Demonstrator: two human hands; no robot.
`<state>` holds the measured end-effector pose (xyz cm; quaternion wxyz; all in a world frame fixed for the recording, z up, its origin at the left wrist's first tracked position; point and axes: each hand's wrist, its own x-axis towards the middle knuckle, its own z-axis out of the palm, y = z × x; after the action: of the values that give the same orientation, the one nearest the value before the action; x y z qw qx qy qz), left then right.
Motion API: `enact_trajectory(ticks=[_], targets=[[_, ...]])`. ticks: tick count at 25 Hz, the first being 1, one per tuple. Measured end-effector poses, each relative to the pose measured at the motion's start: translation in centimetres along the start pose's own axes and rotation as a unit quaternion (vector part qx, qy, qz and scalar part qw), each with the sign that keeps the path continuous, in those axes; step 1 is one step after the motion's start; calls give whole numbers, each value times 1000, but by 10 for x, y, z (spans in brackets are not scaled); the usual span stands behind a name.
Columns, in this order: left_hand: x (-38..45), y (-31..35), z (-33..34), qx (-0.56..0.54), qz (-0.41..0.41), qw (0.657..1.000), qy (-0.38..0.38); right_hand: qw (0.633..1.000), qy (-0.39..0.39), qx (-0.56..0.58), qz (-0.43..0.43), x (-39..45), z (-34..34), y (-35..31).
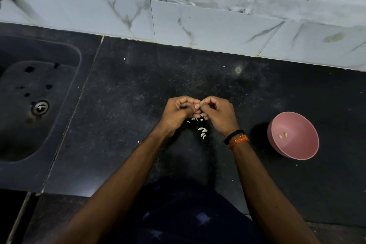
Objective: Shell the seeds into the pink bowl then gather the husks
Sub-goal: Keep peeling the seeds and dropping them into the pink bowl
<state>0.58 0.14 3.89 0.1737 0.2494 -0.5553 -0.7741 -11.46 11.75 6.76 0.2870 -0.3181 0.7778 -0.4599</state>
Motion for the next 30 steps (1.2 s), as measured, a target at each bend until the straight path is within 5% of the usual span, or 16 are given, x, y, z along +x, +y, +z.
enact_trajectory(ticks=[30], targets=[[0, 0, -5, -98, -74, 989, 87, 989, 47, -139, -22, 5, -1, 5]])
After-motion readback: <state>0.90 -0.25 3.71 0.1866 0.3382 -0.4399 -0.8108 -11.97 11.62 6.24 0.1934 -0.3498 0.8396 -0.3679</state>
